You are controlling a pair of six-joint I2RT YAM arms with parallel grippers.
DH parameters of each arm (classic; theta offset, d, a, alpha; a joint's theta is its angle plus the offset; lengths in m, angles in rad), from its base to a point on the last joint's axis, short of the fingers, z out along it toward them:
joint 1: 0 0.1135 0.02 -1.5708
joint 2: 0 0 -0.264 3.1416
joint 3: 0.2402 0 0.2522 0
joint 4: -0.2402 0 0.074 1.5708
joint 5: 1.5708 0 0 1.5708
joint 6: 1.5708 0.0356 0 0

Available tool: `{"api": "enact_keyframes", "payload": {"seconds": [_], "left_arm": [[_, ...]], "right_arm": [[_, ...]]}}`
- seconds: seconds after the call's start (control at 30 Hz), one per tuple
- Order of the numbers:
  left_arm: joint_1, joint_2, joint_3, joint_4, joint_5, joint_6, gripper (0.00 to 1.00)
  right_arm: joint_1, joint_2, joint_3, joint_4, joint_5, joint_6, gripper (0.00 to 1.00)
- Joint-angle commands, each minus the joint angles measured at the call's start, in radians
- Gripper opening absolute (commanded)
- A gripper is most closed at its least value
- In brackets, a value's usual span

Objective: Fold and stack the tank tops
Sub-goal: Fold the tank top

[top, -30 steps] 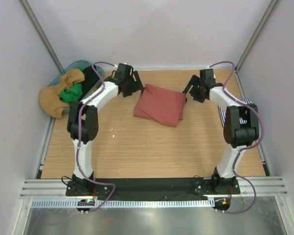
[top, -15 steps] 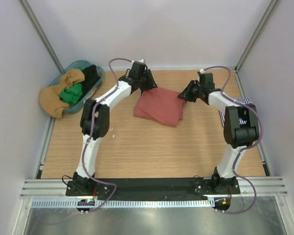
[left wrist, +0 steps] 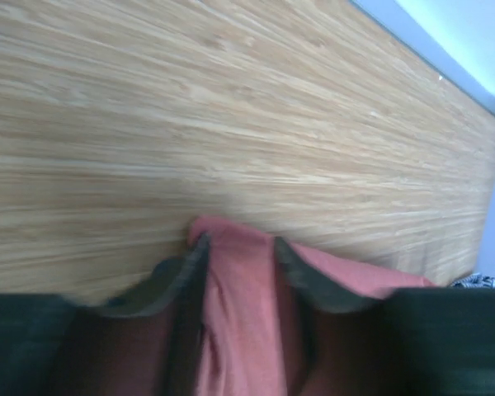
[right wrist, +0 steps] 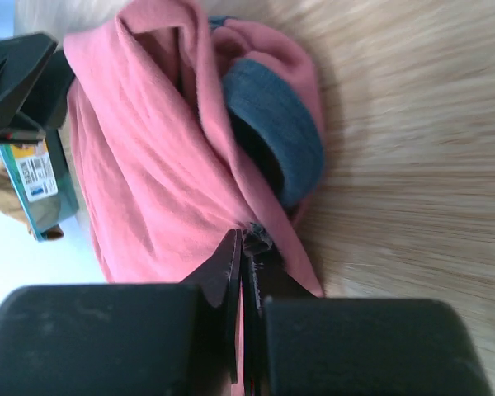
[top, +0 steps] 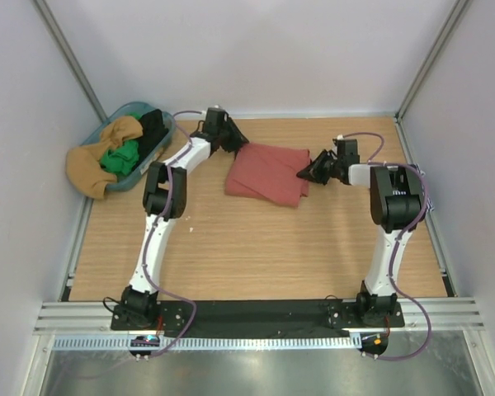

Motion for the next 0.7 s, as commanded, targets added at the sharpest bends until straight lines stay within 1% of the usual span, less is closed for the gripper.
{"api": "enact_keyframes", "payload": {"seconds": [0.0,0.07,0.1,0.13,0.17,0.2,0.23,0.37,0.5,0.63,0.67], "left_arm": [[0.013,-0.067,-0.07,0.041,0.002,0.029,0.45],[0.005,-0.122,-0.116,0.051,0.018,0.067,0.57],[0.0,-0.188,-0.171,0.052,0.015,0.081,0.64],[-0.004,-0.222,-0.203,0.058,0.015,0.11,0.65],[-0.012,-0.257,-0.239,0.061,0.009,0.119,0.66],[-0.016,-0.302,-0.318,0.07,0.007,0.129,0.66],[-0.02,-0.376,-0.361,0.087,0.001,0.136,0.66],[-0.043,-0.538,-0.545,0.09,-0.042,0.145,0.67],[-0.072,-0.629,-0.635,0.071,-0.044,0.141,0.66],[-0.121,-0.681,-0.702,0.079,-0.038,0.138,0.63],[-0.139,-0.685,-0.711,0.085,-0.025,0.135,0.62]], "right_arm": [[-0.026,-0.05,-0.006,-0.006,0.058,-0.035,0.03],[-0.023,-0.081,-0.024,0.003,0.046,-0.032,0.07],[-0.023,-0.114,-0.035,0.024,0.037,-0.028,0.08],[-0.024,-0.131,-0.044,0.028,0.032,-0.023,0.11],[-0.023,-0.148,-0.058,0.032,0.018,-0.023,0.12],[-0.021,-0.182,-0.064,0.041,0.011,-0.025,0.13],[-0.021,-0.194,-0.07,0.044,-0.001,-0.023,0.15],[0.0,-0.219,-0.037,0.06,-0.084,-0.02,0.16],[0.04,-0.191,0.032,0.049,-0.113,-0.023,0.15],[0.074,-0.11,0.123,0.051,-0.14,-0.015,0.13],[0.08,-0.061,0.164,0.057,-0.147,-0.008,0.13]]}}
